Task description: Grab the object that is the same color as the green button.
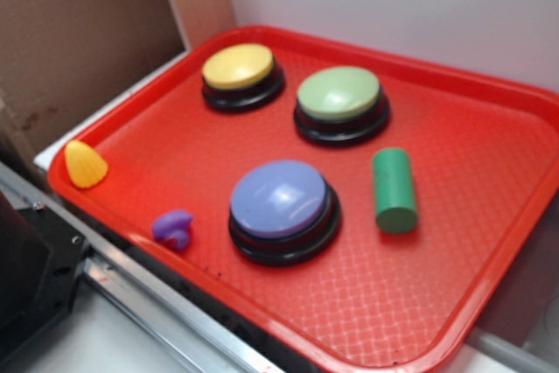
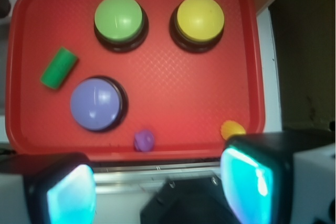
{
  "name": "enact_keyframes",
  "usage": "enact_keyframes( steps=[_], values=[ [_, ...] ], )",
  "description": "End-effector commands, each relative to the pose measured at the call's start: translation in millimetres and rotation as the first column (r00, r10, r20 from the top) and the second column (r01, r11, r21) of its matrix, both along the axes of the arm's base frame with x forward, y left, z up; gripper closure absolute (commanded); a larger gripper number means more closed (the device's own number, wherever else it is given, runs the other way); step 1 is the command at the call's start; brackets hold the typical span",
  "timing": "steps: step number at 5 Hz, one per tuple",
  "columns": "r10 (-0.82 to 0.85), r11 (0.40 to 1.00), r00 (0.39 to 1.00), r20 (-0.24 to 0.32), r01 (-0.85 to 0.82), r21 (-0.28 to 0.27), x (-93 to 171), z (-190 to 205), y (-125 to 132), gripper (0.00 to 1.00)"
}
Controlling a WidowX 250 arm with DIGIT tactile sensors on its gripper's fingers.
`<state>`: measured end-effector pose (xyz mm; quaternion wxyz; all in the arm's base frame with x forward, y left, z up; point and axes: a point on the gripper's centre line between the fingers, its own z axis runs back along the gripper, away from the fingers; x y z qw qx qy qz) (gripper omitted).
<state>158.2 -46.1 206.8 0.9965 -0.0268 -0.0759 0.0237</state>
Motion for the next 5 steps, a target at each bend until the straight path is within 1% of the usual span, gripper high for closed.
enact_keyframes(
  steps=[1,2,3,4,5],
  values=[
    [0.075,0.993,0.997,-0.015,-0.076,-0.094,67,-47,-64,0.00],
    [0.125,0.985,0.992,-0.015,-0.125,-0.117,86,-65,-87,0.00],
    [0.235,0.955,0.972,-0.027,-0.236,-0.179,109,-95,-116,0.00],
    [0.239,0.960,0.971,-0.025,-0.240,-0.141,121,-118,-131,0.00],
    [0.235,0.969,0.972,-0.005,-0.235,-0.080,130,-139,-137,0.00]
  ],
)
